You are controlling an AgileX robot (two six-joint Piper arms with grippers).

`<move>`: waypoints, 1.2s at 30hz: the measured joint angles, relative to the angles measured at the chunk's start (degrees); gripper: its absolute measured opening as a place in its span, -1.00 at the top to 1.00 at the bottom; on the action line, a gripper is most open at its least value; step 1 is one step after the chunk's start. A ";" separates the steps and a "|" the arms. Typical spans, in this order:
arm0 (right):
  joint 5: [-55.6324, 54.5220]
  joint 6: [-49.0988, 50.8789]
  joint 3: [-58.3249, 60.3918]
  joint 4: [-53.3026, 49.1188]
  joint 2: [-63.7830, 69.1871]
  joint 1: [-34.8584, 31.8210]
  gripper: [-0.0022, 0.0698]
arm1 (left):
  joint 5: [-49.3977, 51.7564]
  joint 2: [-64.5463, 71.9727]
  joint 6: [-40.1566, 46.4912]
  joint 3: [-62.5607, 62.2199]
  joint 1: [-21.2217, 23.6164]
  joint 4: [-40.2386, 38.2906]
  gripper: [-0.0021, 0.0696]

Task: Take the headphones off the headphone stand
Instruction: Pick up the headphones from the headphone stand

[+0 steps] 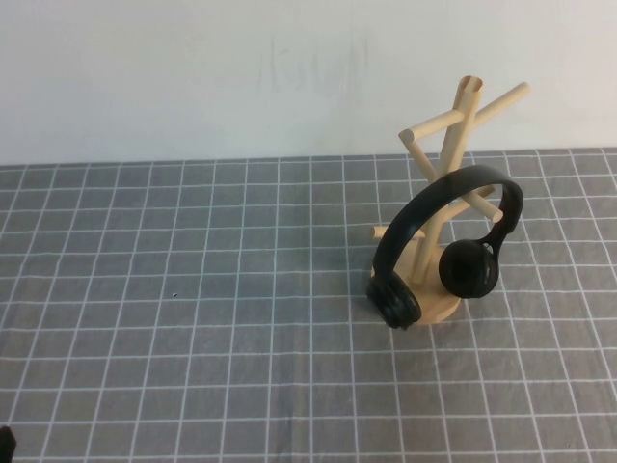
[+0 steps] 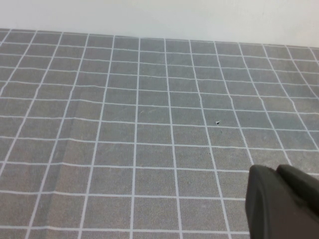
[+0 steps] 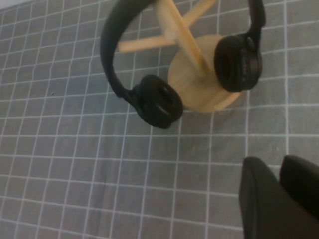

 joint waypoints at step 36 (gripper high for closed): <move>-21.24 20.85 -17.66 -5.28 32.27 32.42 -0.19 | 0.00 0.00 0.00 0.00 0.00 0.00 0.95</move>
